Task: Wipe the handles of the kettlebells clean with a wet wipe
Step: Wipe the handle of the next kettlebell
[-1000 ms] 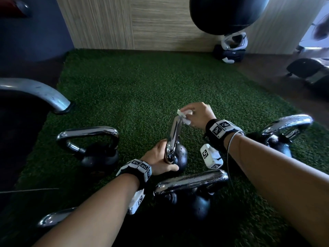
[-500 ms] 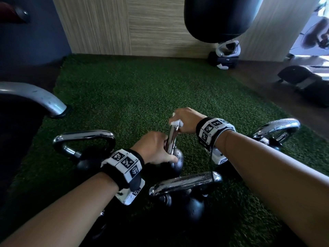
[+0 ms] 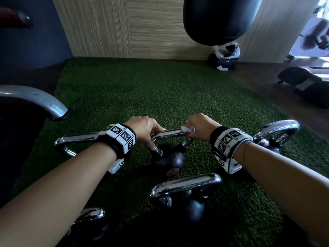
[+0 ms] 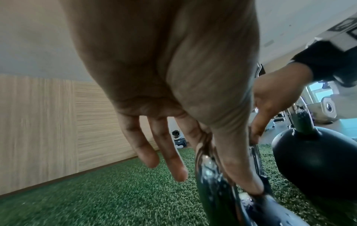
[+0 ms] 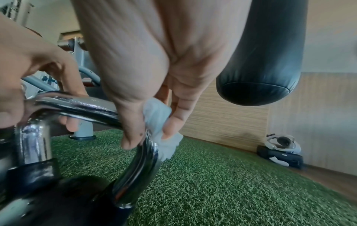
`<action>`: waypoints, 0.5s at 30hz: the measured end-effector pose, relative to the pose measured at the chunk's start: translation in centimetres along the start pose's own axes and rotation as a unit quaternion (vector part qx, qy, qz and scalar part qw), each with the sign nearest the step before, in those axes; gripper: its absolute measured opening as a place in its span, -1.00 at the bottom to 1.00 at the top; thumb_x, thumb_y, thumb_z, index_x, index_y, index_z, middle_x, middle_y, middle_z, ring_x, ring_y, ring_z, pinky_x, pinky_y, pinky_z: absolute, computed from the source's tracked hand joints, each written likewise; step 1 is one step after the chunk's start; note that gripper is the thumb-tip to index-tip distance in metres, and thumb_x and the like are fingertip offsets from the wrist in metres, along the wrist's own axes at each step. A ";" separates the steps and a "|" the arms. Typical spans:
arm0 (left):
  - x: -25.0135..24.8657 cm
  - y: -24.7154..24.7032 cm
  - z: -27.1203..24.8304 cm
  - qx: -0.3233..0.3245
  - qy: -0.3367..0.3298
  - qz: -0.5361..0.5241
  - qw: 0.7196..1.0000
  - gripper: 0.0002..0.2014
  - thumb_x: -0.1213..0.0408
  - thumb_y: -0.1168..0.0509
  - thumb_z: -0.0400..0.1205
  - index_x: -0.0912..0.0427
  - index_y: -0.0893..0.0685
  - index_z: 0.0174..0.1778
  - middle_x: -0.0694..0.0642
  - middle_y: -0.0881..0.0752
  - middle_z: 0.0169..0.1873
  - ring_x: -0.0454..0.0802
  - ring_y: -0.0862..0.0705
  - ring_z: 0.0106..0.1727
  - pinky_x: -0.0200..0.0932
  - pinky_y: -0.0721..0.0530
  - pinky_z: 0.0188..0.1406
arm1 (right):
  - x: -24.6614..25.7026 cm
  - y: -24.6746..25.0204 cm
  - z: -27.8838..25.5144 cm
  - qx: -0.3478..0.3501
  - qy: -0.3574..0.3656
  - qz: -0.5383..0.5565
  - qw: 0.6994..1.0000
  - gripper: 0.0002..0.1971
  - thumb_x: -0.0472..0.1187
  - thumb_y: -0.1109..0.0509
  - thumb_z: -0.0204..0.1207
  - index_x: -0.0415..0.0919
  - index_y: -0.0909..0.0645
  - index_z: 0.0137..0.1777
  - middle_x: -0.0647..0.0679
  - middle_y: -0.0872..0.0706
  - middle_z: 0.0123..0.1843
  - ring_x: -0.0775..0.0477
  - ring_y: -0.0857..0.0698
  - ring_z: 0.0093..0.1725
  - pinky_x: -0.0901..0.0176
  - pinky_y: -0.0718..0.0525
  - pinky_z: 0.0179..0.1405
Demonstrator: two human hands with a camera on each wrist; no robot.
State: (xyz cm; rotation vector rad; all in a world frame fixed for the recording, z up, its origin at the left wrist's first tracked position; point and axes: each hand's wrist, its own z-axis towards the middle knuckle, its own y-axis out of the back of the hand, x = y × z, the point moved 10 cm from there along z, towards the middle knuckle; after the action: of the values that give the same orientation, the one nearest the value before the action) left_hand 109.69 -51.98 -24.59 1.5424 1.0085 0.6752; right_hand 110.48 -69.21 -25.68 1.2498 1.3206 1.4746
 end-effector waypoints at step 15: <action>3.5 -7.0 -8.5 -0.041 0.160 -0.191 0.968 -0.44 0.36 -0.28 0.66 -0.13 -0.54 0.60 -0.05 -0.70 0.44 -0.01 -0.67 0.41 -0.12 -0.57 0.42 | -6.4 5.4 -12.9 -0.077 -0.052 0.378 0.921 -0.60 -0.40 -0.65 0.45 -0.03 -0.84 0.24 0.08 -0.87 0.17 0.21 -0.85 0.07 0.36 -0.77 0.07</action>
State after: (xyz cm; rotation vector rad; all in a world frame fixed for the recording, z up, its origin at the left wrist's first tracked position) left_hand 102.47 -44.67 -29.91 1.1414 1.4557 0.6924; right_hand 99.58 -79.10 -21.09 1.8096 0.6356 1.9415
